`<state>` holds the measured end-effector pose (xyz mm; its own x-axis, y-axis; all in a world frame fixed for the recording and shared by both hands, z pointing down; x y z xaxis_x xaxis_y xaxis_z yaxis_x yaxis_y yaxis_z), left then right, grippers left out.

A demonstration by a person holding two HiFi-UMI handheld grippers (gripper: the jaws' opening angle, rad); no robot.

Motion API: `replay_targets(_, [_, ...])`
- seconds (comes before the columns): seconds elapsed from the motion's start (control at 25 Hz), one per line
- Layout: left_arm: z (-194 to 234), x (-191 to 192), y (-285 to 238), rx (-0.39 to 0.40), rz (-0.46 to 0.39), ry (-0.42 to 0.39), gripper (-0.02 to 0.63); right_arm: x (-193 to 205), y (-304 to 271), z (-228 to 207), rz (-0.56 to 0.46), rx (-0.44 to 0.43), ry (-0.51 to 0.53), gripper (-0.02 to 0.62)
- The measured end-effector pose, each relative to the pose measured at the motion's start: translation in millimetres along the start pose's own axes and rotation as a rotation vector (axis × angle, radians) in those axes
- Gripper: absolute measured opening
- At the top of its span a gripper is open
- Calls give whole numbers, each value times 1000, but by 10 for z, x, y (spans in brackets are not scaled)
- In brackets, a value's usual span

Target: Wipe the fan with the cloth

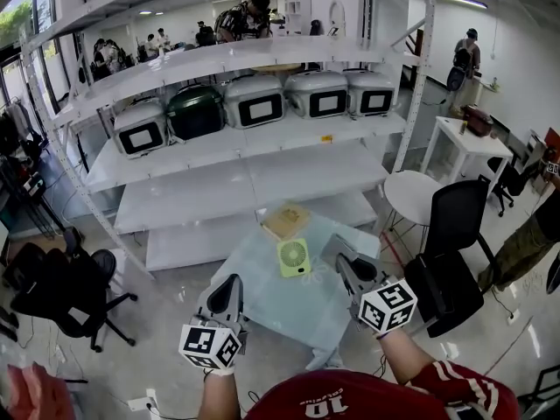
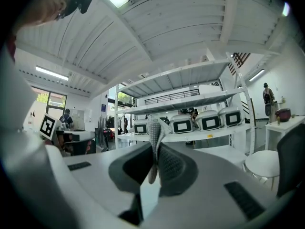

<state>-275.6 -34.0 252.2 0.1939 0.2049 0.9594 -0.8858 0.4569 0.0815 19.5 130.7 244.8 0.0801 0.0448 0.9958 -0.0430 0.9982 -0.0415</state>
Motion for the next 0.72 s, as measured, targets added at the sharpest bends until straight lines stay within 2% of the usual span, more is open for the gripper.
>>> replay_targets(0.72, [-32, 92, -35, 5, -5, 15, 5, -1, 78, -66, 0, 3, 0, 18])
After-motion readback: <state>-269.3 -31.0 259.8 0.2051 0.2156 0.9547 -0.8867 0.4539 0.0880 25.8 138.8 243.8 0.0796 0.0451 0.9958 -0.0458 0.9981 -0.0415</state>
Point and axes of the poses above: the fingertips, and each gripper's own axes: y backward along the fingers, z to its left, x out of its underside, the point moved 10 cm from there along y, backward along the fingers, and after that the axes turned 10 degrees about y, right-handed, at the moved point
